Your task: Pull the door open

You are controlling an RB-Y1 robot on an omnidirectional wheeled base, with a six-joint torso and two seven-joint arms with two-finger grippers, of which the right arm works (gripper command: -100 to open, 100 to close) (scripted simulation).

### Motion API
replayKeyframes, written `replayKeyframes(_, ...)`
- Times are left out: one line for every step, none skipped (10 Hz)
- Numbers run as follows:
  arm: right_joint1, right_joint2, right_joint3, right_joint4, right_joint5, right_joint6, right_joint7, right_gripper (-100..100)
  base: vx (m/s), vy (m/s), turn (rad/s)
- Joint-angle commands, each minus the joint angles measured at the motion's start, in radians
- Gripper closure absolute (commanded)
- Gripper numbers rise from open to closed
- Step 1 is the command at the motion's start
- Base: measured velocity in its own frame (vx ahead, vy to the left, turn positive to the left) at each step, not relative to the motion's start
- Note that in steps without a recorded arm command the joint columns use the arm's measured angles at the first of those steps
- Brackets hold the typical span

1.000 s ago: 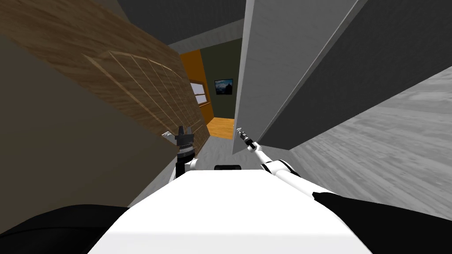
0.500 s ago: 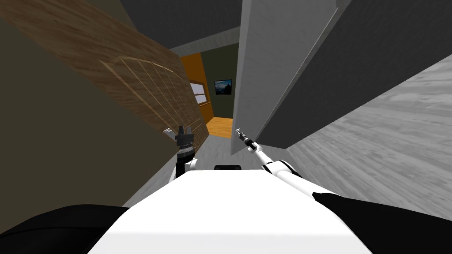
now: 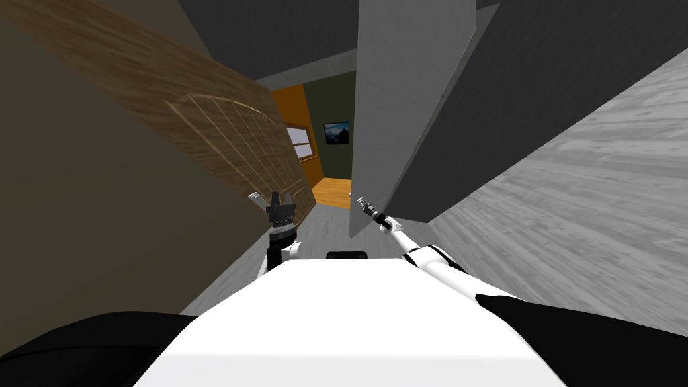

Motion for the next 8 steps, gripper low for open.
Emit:
replayKeyframes(0.000,0.000,0.000,0.000,0.000,0.000,0.000,100,-0.064,-0.056,-0.012)
replayKeyframes(0.004,-0.012,0.005,0.009,0.011,-0.033,-0.014,100,-0.058,-0.118,0.038)
replayKeyframes(0.004,-0.016,0.006,0.013,0.014,-0.044,-0.018,100,-0.067,-0.149,0.078)
replayKeyframes(0.003,-0.026,0.008,0.020,0.021,-0.070,-0.028,100,-0.098,-0.129,0.073)
replayKeyframes(0.003,-0.031,0.009,0.024,0.025,-0.085,-0.033,100,-0.097,-0.121,0.048)
replayKeyframes(0.002,-0.042,0.012,0.032,0.034,-0.115,-0.044,100,-0.081,-0.150,0.060)
replayKeyframes(0.002,-0.048,0.013,0.037,0.038,-0.130,-0.050,100,-0.098,-0.146,0.059)
replayKeyframes(0.001,-0.059,0.016,0.045,0.046,-0.160,-0.061,100,-0.126,-0.159,0.063)
